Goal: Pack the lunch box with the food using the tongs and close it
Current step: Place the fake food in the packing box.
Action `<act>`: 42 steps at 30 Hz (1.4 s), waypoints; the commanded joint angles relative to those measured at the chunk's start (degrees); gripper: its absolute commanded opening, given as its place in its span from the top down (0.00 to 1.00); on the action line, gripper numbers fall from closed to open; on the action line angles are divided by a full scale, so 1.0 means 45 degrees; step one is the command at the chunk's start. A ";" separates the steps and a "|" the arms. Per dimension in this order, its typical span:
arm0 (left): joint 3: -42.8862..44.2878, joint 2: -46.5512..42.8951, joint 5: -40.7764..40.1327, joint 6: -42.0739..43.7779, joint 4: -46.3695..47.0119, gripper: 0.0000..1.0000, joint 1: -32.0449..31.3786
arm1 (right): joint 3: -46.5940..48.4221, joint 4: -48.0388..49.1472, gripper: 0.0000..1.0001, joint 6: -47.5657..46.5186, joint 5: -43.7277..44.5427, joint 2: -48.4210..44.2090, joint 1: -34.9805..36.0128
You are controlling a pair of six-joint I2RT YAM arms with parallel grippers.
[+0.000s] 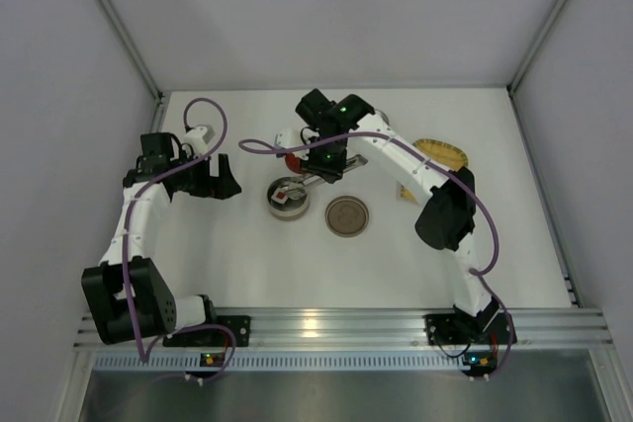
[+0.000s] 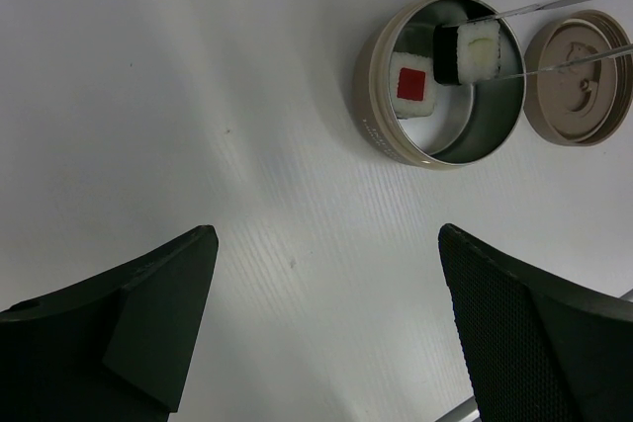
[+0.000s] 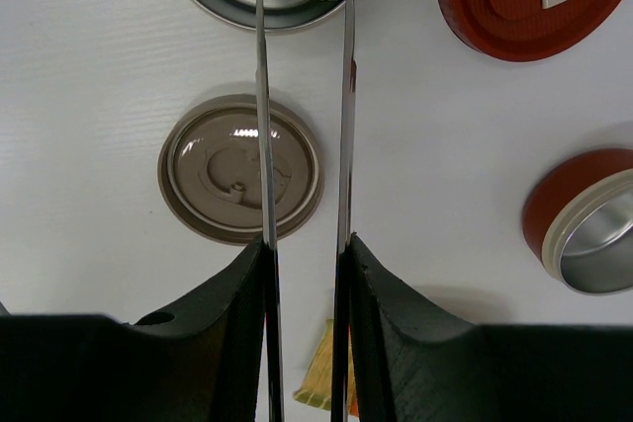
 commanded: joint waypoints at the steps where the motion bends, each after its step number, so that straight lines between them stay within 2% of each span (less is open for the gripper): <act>1: -0.0110 -0.0305 0.0351 0.0026 0.0551 0.02 0.0078 | 0.0012 -0.2308 0.88 -0.0274 0.0031 -0.0502 0.0422; 18: -0.0189 -0.0403 0.0410 -0.0071 0.0531 0.02 0.0078 | -0.0672 -0.2328 0.85 -0.0332 -0.0204 -0.1224 0.0461; 28: -0.0208 -0.0461 0.0410 -0.0091 0.0512 0.02 0.0078 | -0.0125 -0.2308 0.86 -0.0176 -0.0360 -0.1400 0.0461; 42: -0.0111 -0.0500 0.0449 -0.0130 0.0473 0.02 0.0078 | -0.0652 -0.2328 0.81 -0.0235 -0.0478 -0.1849 0.0442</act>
